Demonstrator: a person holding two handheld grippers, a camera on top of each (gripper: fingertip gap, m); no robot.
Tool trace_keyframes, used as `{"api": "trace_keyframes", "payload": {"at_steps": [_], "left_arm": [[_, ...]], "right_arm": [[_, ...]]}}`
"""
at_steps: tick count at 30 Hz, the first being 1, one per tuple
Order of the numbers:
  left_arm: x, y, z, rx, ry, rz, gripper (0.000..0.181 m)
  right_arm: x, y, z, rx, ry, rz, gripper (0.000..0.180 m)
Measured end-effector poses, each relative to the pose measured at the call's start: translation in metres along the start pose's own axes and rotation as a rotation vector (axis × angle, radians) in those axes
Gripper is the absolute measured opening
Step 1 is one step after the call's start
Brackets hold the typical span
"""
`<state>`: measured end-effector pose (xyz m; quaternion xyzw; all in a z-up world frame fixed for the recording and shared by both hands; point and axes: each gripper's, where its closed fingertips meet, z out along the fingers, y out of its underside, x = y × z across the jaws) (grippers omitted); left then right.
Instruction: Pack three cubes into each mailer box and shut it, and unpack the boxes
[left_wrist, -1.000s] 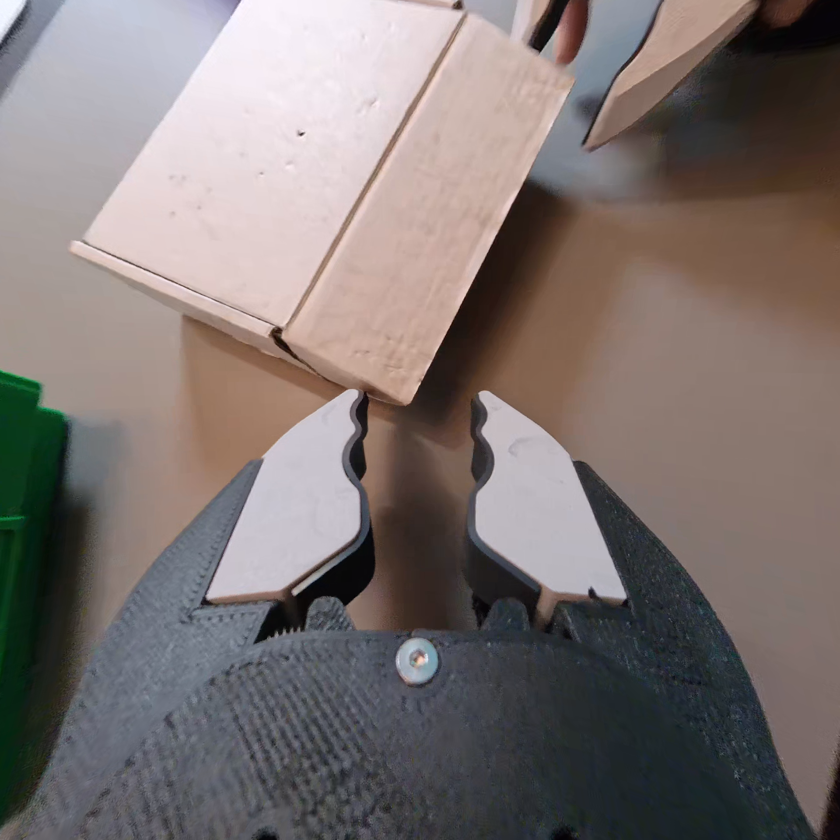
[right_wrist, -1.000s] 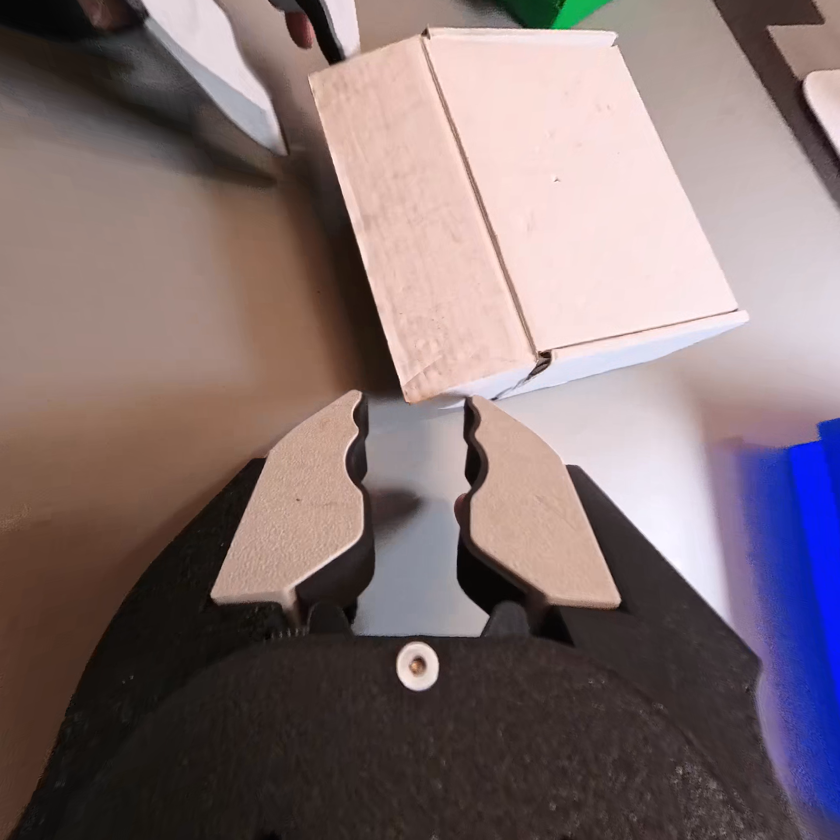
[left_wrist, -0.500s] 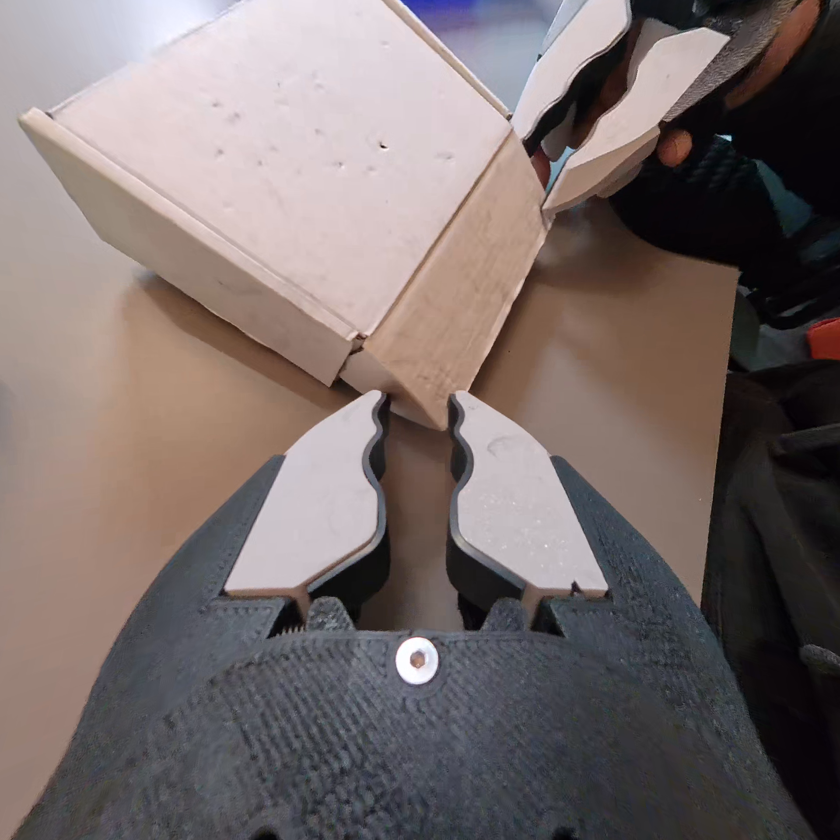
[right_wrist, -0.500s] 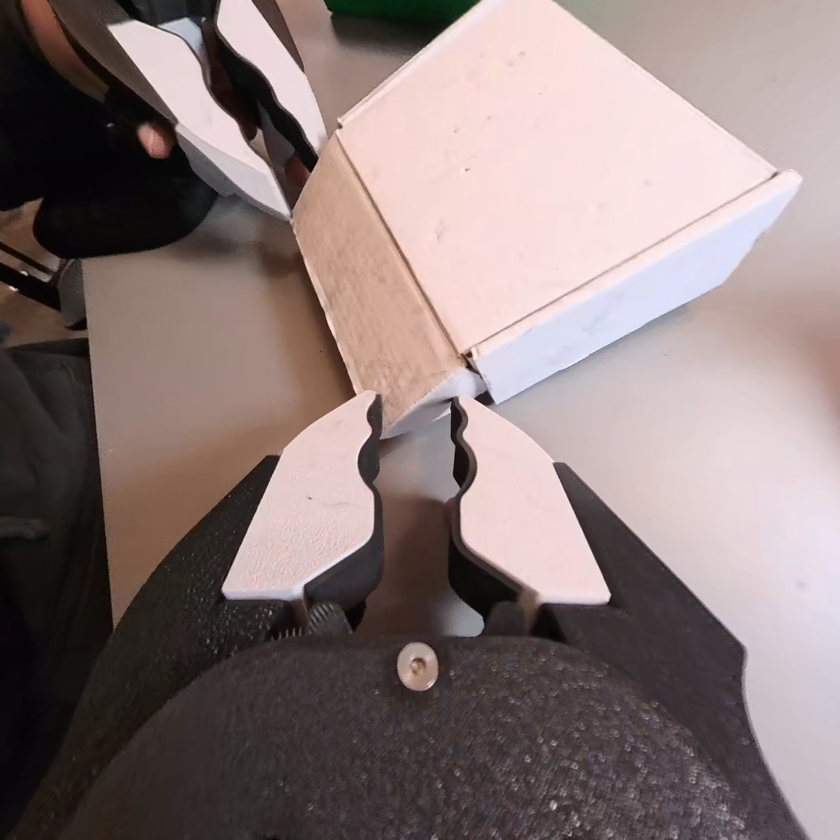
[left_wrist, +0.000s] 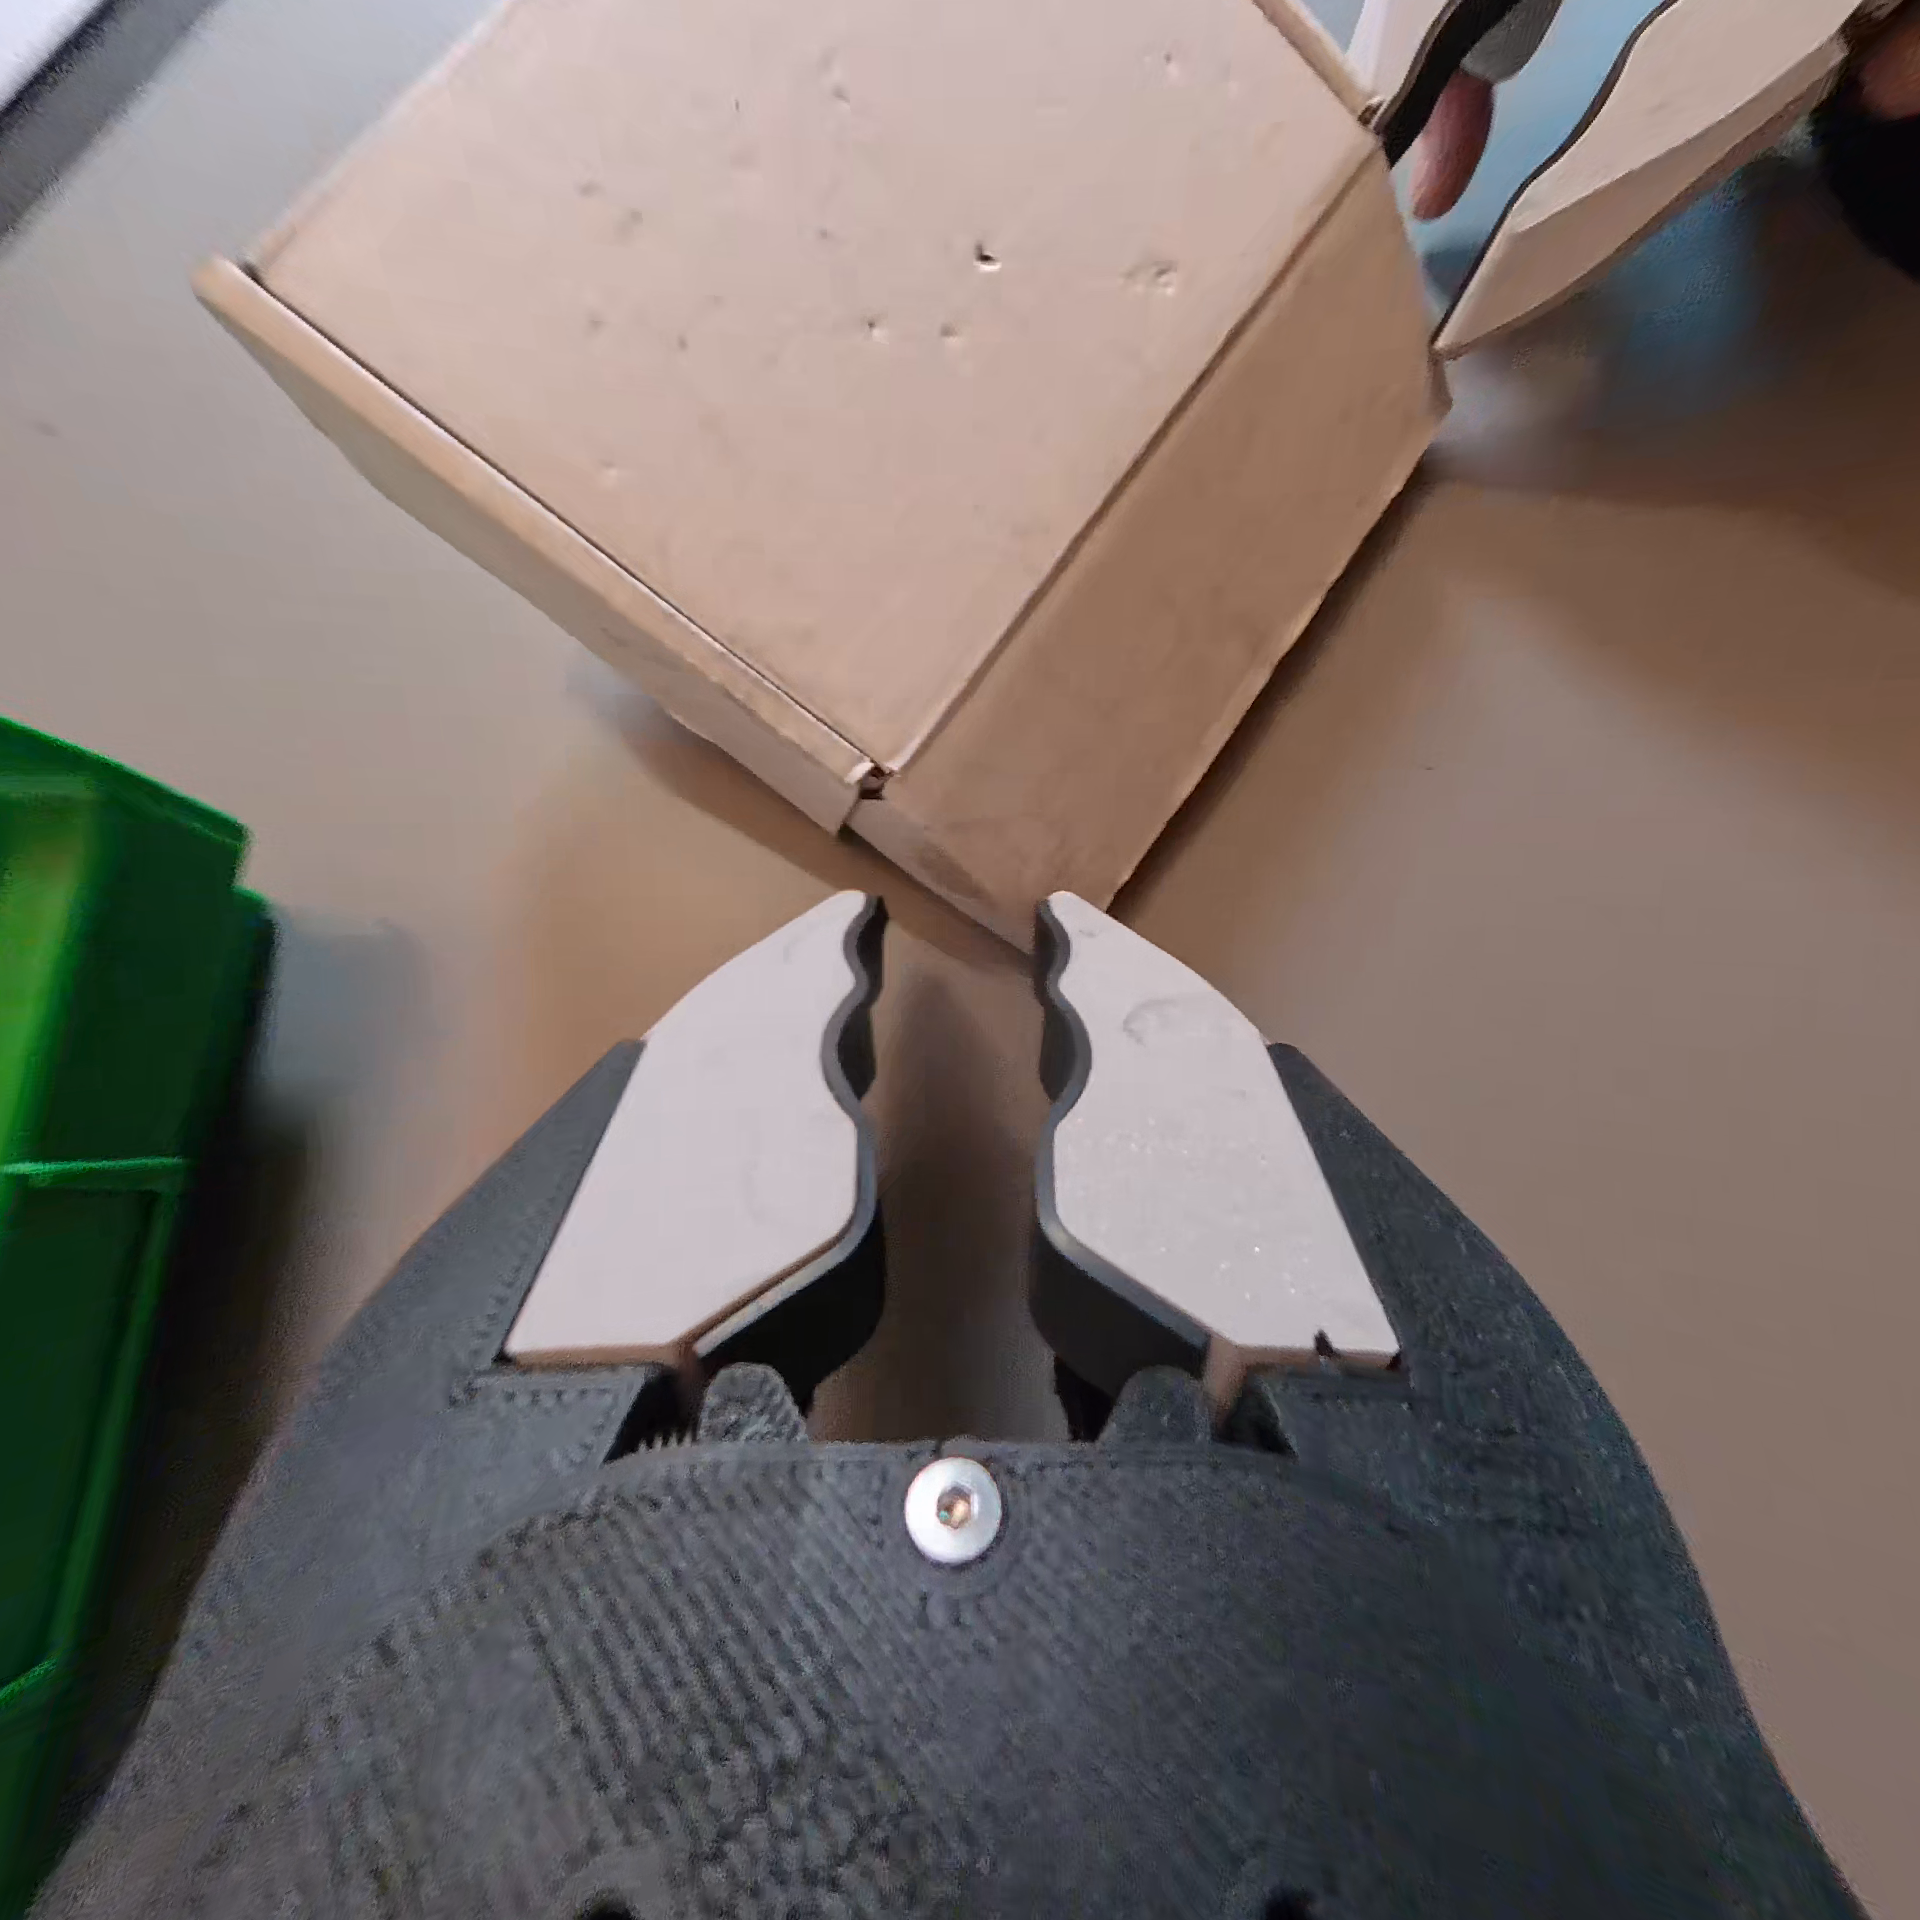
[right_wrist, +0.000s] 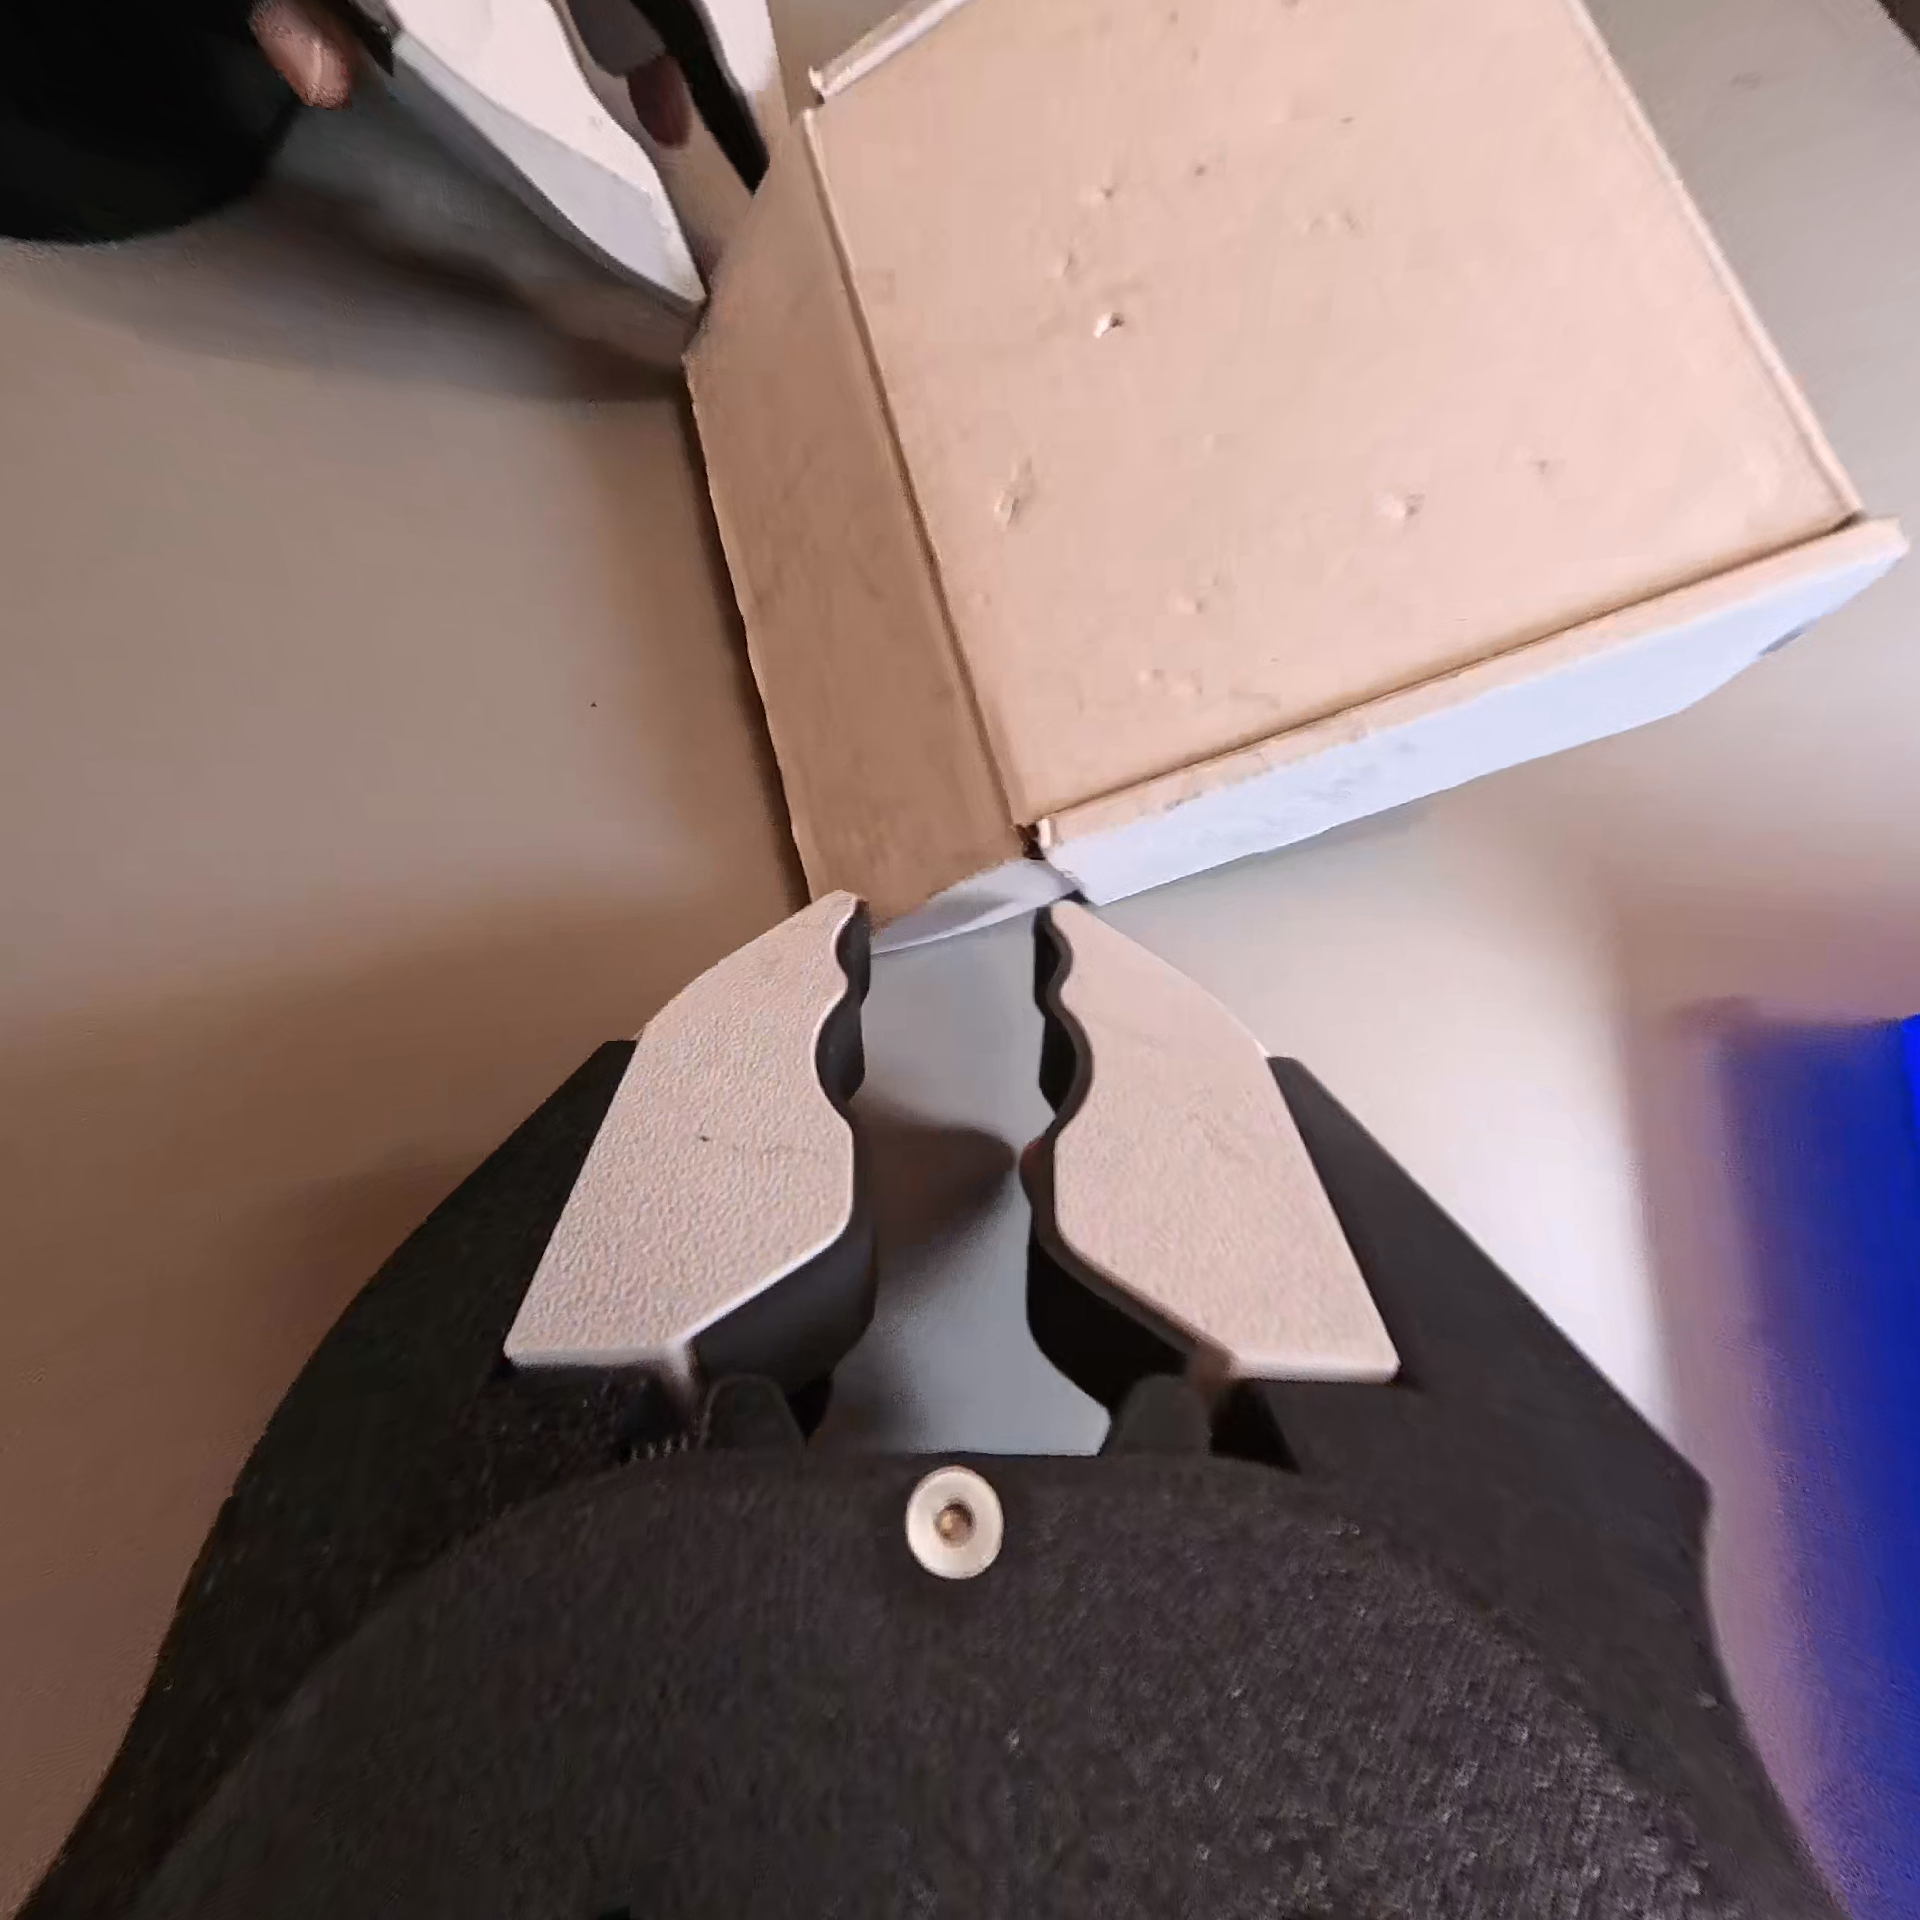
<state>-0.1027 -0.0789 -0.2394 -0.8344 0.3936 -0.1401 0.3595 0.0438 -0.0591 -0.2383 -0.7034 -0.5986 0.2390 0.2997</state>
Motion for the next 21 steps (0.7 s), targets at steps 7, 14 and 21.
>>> {"api": "trace_keyframes", "payload": {"at_steps": [7, 14, 21], "left_arm": [[-0.018, -0.012, 0.006, 0.049, -0.036, 0.097, 0.070], [-0.023, -0.032, 0.017, 0.114, 0.150, 0.104, 0.087], [-0.032, -0.035, 0.020, 0.129, 0.196, 0.036, 0.086]], "right_arm": [[0.025, -0.001, 0.003, -0.013, 0.048, 0.030, 0.063], [0.034, -0.012, 0.007, 0.026, -0.034, -0.035, 0.080], [0.048, -0.023, -0.004, 0.112, -0.194, 0.076, 0.078]]}}
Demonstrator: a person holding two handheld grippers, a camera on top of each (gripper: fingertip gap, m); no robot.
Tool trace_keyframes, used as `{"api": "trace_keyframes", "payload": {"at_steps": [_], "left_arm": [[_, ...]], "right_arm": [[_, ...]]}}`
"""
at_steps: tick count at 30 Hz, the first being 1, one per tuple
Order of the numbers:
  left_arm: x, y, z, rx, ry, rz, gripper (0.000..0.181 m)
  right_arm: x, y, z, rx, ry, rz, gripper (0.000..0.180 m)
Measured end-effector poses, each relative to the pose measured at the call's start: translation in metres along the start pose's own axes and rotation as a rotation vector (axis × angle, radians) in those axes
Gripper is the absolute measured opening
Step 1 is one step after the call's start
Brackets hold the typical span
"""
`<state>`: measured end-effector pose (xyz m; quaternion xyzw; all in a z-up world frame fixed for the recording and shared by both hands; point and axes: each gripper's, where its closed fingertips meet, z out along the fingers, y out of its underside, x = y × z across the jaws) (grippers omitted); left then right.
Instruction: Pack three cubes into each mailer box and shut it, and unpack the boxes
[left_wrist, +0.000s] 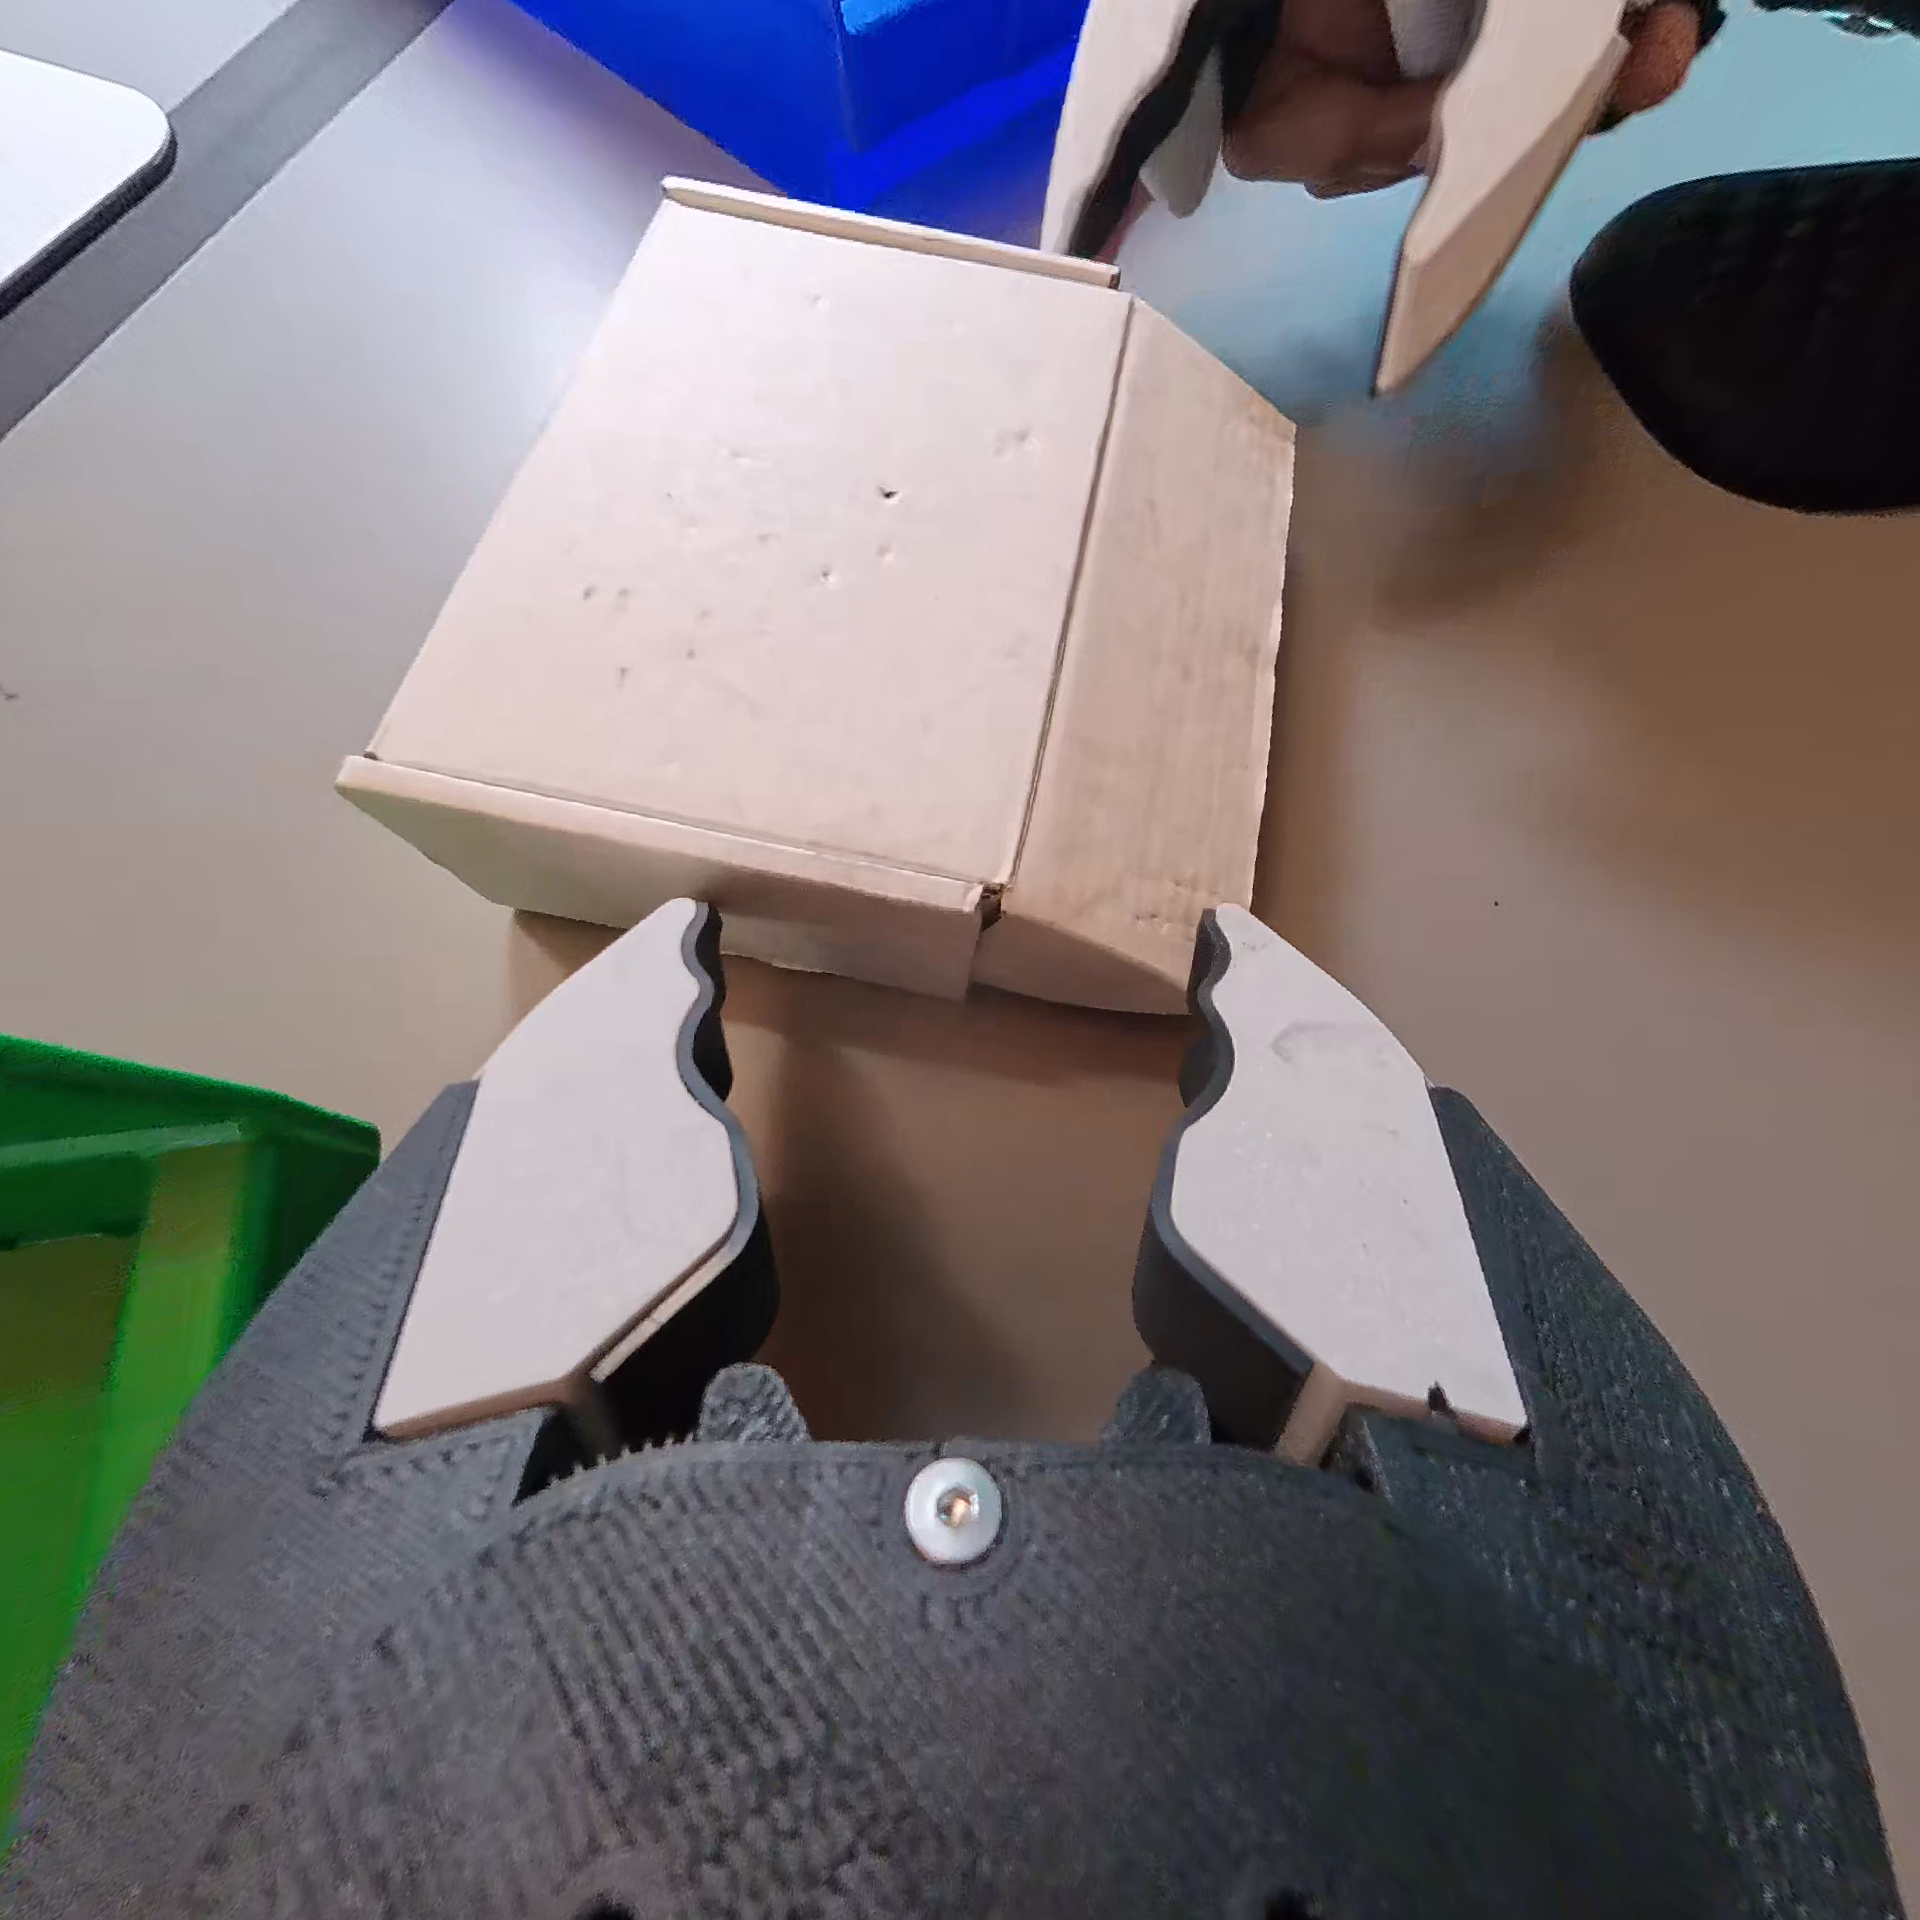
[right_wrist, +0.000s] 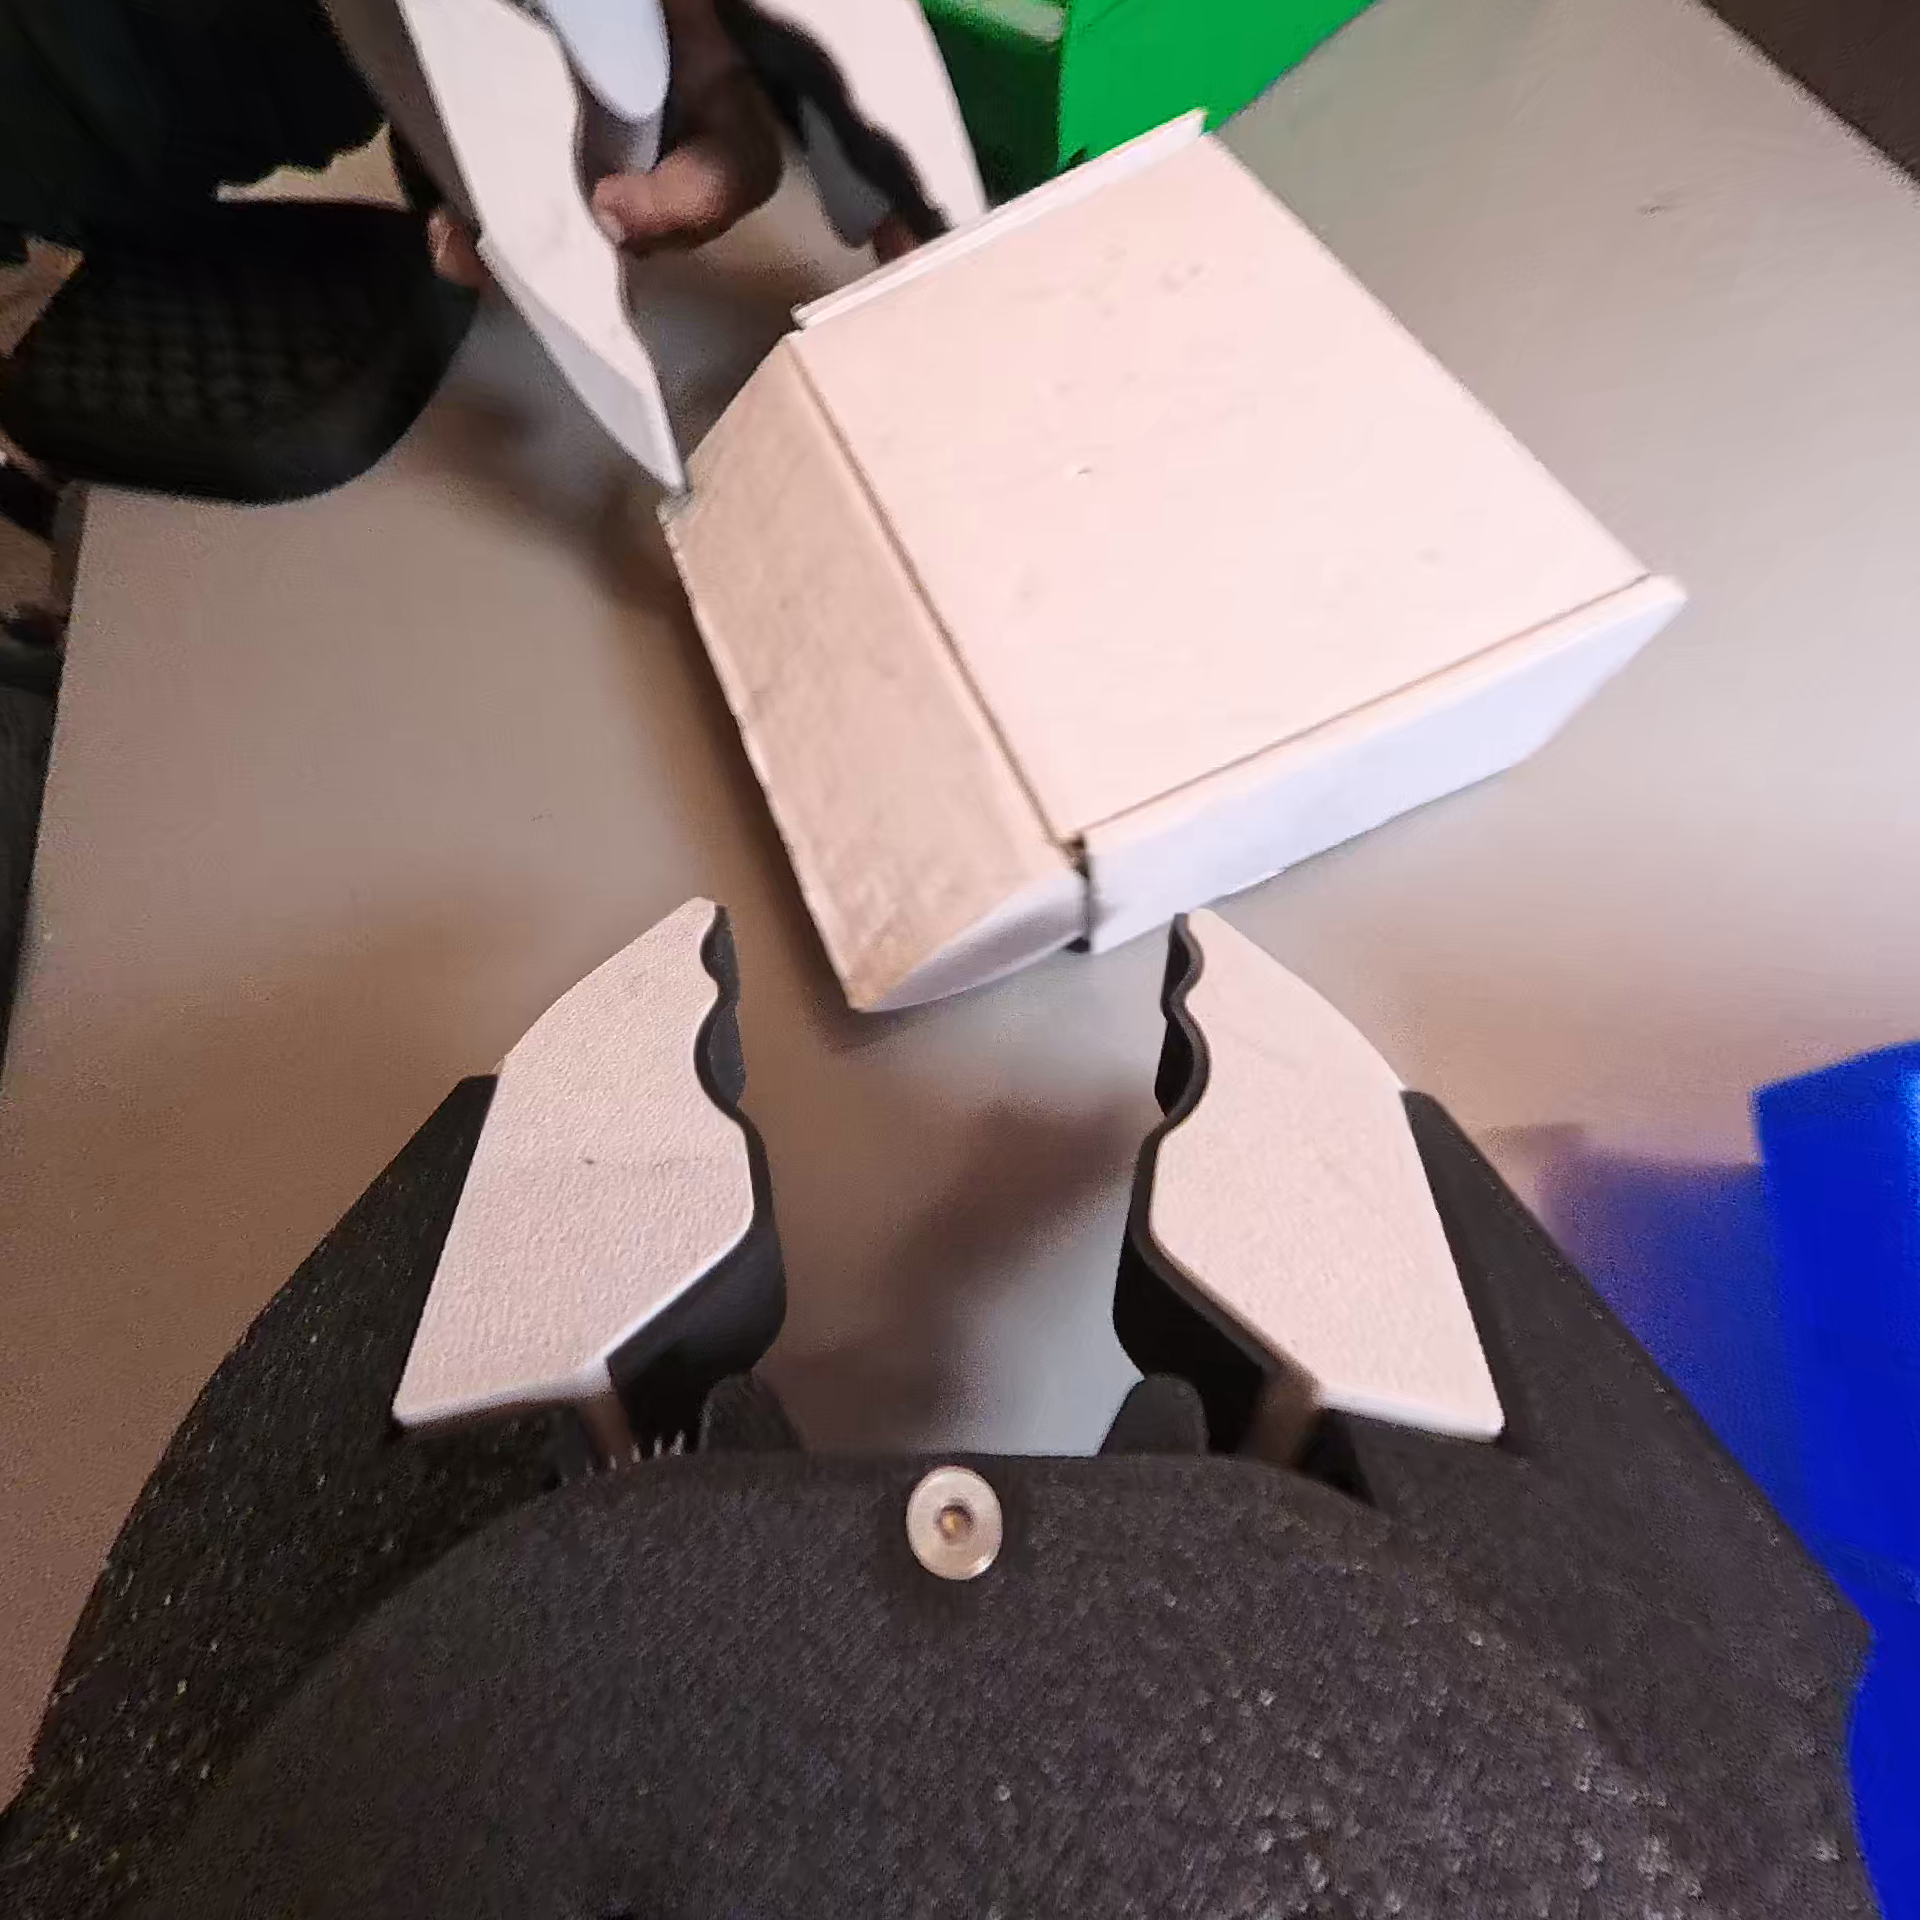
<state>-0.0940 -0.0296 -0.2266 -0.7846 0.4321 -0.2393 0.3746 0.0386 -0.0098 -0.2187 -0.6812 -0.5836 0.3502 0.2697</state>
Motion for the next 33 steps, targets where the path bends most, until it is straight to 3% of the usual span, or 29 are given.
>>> {"api": "trace_keyframes", "payload": {"at_steps": [7, 17, 24, 28, 33], "left_arm": [[-0.001, 0.004, 0.004, 0.001, 0.023, 0.011, 0.079], [-0.016, 0.011, 0.008, -0.072, -0.108, 0.109, 0.060], [-0.006, 0.017, 0.002, -0.123, -0.124, 0.172, 0.055], [0.002, 0.024, -0.004, -0.119, -0.094, 0.190, 0.043], [0.000, 0.024, -0.002, -0.112, -0.119, 0.194, 0.043]], "right_arm": [[0.016, 0.003, 0.016, -0.060, -0.021, -0.050, 0.080], [0.031, 0.000, 0.024, -0.053, 0.154, -0.220, 0.061], [0.011, 0.001, 0.021, -0.066, 0.252, -0.248, 0.054], [-0.011, 0.012, 0.020, -0.072, 0.213, -0.251, 0.052], [-0.011, 0.014, 0.020, -0.064, 0.201, -0.288, 0.049]]}}
